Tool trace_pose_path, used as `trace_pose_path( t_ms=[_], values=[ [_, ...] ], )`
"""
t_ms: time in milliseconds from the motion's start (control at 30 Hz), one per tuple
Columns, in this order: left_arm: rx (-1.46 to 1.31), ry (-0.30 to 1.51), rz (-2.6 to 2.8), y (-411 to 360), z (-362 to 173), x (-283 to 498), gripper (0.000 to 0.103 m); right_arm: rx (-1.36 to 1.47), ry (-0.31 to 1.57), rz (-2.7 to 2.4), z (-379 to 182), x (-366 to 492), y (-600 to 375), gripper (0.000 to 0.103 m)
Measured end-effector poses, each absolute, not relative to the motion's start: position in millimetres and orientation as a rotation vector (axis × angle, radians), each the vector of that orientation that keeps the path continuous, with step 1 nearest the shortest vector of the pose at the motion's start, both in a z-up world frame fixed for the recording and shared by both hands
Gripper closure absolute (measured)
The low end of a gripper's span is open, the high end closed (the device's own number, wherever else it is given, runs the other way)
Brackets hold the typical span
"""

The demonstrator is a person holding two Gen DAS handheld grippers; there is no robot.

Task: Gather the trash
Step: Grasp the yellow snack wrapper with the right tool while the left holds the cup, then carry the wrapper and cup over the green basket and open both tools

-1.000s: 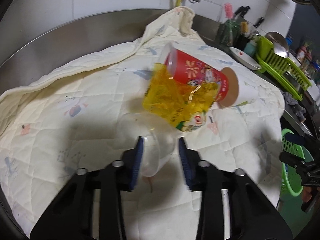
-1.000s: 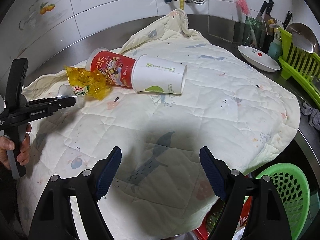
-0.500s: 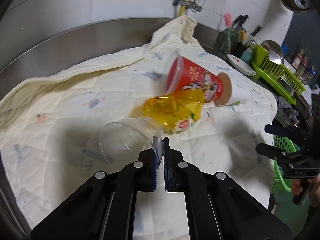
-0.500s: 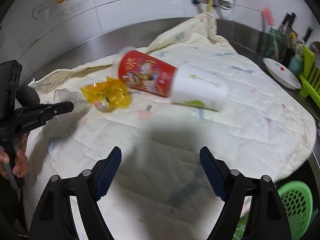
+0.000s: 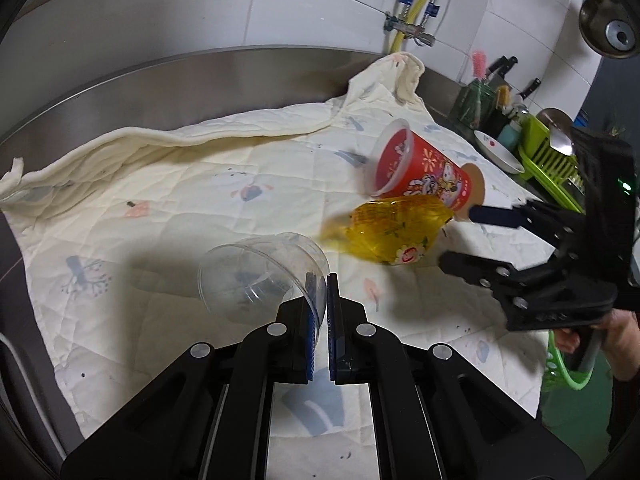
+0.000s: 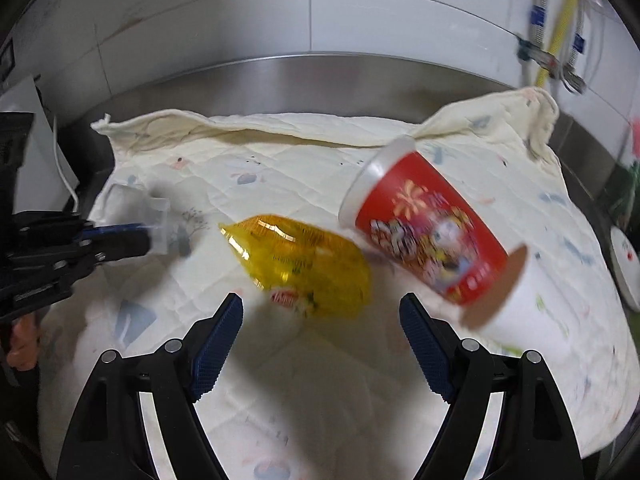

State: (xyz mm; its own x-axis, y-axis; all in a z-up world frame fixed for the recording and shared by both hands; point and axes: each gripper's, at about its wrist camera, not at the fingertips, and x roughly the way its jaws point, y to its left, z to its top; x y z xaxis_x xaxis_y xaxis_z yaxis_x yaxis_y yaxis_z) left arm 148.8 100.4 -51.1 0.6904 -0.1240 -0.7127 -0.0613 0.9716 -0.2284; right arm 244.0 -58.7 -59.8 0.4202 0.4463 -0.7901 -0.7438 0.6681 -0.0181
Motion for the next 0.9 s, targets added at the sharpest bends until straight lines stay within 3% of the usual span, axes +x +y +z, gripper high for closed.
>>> trace_pose_path(
  t_ms=[100, 167, 400, 900],
  values=[
    [-0.248, 0.813, -0.026, 105, -53, 148, 0.100, -0.393, 0.859, 0.770, -65, 255, -49, 0.026],
    [-0.252, 0.815, -0.023, 106, -54, 148, 0.100, -0.374, 0.869, 0.771, -68, 261, -45, 0.031],
    [-0.259, 0.816, -0.024, 108, -57, 148, 0.100, -0.321, 0.913, 0.751, -80, 271, -43, 0.063],
    [-0.243, 0.785, -0.074, 89, -43, 138, 0.100, -0.237, 0.851, 0.663, -52, 227, -101, 0.064]
  ],
)
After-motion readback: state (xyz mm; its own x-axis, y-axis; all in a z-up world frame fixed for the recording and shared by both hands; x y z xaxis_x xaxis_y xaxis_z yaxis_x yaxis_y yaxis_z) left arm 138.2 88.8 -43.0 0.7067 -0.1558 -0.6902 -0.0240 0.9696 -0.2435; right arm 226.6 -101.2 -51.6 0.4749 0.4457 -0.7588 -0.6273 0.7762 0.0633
